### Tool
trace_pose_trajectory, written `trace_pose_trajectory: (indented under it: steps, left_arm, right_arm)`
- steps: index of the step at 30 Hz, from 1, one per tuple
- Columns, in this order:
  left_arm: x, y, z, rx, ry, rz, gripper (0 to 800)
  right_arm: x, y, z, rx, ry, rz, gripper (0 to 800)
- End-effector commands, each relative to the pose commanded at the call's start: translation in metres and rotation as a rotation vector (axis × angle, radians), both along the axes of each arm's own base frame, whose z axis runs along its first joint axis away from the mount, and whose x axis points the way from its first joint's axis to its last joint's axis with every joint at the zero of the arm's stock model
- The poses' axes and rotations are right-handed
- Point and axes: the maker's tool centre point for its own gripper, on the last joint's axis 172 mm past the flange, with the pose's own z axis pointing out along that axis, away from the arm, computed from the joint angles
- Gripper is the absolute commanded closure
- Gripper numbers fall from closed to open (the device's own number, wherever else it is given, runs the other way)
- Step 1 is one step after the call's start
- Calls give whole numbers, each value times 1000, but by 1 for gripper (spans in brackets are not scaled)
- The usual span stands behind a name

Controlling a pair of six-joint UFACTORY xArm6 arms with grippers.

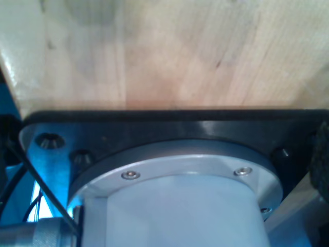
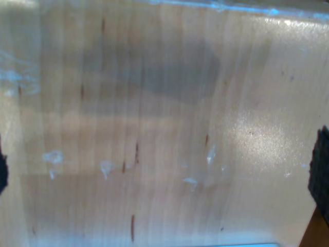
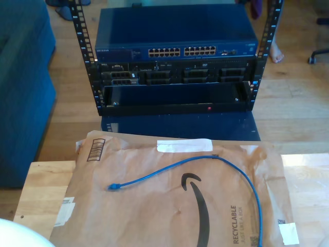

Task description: Grab the cable and plug it in

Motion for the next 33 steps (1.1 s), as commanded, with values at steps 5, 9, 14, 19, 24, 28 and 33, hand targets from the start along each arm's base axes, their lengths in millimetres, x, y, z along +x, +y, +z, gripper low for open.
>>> trace_pose_trajectory:
  steps: [5,9,14,19,24,28,33]
  left_arm:
    - [0,0,0,-1,-1,-1,0]
    - [0,-1,2,-7,-2,-7,0]
    - [-7,24,38,41,13,-7,0]
    - [-6,37,82,1,15,-2,0]
    - [11,52,101,9,81,-7,0]
    - [38,58,121,-1,151,-44,0]
    - [95,55,130,39,285,-55,0]
  right_arm:
    - [0,0,0,0,-1,-3,1]
    - [2,-10,10,-37,-6,-6,1]
    - [1,-15,15,-56,-6,-7,2]
    - [-1,-25,47,-39,11,-30,2]
    - [41,-48,99,-62,-62,-53,2]
    - [80,-66,132,-127,-103,-90,2]
    - [165,-43,139,-143,-95,-84,4]
